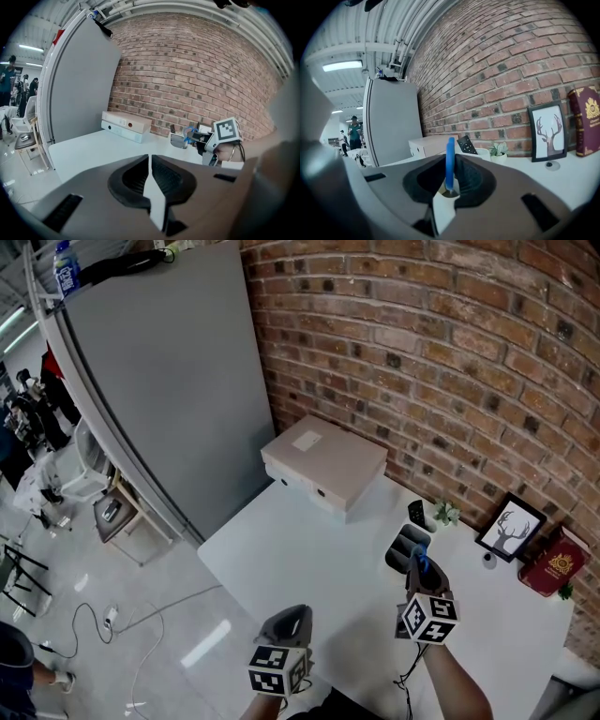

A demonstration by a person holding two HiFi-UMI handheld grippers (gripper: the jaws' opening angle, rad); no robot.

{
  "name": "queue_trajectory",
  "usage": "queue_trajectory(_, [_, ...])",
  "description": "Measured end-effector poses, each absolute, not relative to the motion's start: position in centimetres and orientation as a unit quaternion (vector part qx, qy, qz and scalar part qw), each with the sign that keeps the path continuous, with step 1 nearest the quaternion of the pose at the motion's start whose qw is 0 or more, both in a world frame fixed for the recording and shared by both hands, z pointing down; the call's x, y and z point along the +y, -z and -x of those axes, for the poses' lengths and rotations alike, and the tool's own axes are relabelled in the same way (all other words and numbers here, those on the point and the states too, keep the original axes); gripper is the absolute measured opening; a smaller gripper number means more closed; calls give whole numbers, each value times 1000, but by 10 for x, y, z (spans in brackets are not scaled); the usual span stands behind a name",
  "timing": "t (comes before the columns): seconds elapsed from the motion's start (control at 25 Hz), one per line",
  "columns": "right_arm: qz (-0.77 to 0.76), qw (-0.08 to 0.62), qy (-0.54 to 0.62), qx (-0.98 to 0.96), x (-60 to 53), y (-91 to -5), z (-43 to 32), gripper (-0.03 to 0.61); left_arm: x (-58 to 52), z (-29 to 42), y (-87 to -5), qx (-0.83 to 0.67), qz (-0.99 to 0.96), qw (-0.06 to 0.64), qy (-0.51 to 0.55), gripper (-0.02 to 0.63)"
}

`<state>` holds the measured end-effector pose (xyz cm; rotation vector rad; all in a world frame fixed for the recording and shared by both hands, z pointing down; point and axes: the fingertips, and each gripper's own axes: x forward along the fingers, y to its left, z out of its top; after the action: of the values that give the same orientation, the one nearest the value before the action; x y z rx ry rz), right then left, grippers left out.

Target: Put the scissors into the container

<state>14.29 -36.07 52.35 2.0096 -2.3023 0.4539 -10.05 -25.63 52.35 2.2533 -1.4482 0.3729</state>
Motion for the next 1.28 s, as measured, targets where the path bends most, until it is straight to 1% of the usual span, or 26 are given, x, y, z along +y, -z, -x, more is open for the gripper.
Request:
queue_trajectory(0.56, [-643, 69, -158, -746, -350, -544, -142, 49, -254, 98, -522, -521, -815, 217, -131, 25])
queue_trajectory(0.88, [-637, 77, -147, -753, -349, -545, -137, 51, -253, 99, -525, -524, -812, 219, -131, 25])
queue_trajectory(0.96, [-634, 70, -153, -755, -347, -545, -135, 61, -253, 99, -525, -524, -813, 219, -131, 25])
queue_trajectory(1.12, [-628, 68, -157, -759, -342, -547, -133, 109, -251, 100, -526, -523, -813, 219, -132, 25])
queue_trajectory(1.28, [-627, 67, -158, -760, -335, -546, -134, 118, -249, 98, -527, -521, -814, 219, -133, 25])
